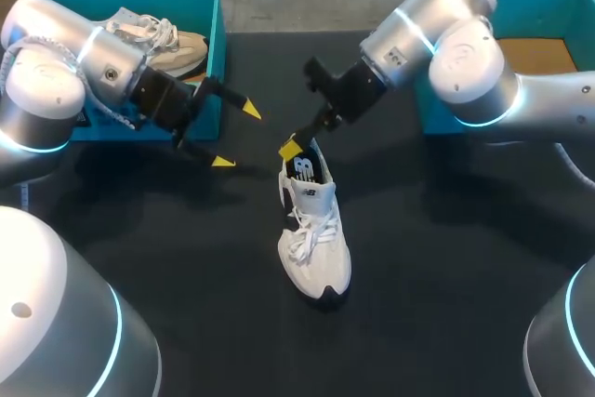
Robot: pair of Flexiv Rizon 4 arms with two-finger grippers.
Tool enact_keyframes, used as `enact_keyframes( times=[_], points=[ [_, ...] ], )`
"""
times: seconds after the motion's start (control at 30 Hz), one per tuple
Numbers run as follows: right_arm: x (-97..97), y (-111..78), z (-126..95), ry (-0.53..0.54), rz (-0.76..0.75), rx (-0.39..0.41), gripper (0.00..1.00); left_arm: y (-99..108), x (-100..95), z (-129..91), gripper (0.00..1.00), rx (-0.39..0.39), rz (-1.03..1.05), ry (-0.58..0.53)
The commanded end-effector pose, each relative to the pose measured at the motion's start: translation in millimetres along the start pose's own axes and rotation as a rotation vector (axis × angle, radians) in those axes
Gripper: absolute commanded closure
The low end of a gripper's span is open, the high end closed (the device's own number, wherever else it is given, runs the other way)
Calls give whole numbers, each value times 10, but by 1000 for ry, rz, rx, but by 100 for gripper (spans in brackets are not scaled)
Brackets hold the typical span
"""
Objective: Take the shoe out of the shoebox, open the shoe tongue, remove and reinsert the insole, then place the shoe into the shoebox
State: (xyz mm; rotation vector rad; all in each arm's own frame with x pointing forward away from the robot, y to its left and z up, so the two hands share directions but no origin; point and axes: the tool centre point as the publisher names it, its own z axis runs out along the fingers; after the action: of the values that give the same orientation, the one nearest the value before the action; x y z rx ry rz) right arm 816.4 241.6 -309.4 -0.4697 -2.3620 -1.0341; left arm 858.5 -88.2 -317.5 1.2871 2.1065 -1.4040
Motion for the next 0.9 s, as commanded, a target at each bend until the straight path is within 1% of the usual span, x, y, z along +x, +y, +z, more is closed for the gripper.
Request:
enact_keyframes(
  times=[0.03, 0.23, 0.33, 0.47, 0.5, 0.53, 0.6, 0.63, 0.73, 0.9],
  points=[
    [21, -18, -27, -11, -1, -11, 64, 9, -5, 5, 0, 1, 1, 2],
    [-57, 12, -95, -38, -20, -107, 64, -5, -73, -54, 0, -6, 13, 13],
    [-104, 43, -119, -48, -24, -116, 64, -10, -121, -85, 0, -9, 19, 14],
    [-116, 73, -145, -62, -27, -132, 66, -18, -171, -116, 0, -6, 23, 21],
    [-104, 78, -168, -73, -24, -140, 68, -23, -184, -126, 0, -5, 24, 22],
    [-94, 76, -185, -79, -19, -143, 74, -27, -199, -138, 0, -4, 26, 24],
    [-74, 64, -221, -98, -3, -152, 95, -33, -230, -162, 0, -5, 32, 26],
    [-63, 54, -237, -106, 3, -156, 100, -42, -251, -178, 0, -7, 37, 26],
    [-26, 19, -299, -139, 23, -167, 100, -69, -286, -239, 0, -10, 46, 36],
    [2, -65, -429, -209, 63, -218, 100, -128, -360, -385, 0, -22, 66, 52]
  ],
)
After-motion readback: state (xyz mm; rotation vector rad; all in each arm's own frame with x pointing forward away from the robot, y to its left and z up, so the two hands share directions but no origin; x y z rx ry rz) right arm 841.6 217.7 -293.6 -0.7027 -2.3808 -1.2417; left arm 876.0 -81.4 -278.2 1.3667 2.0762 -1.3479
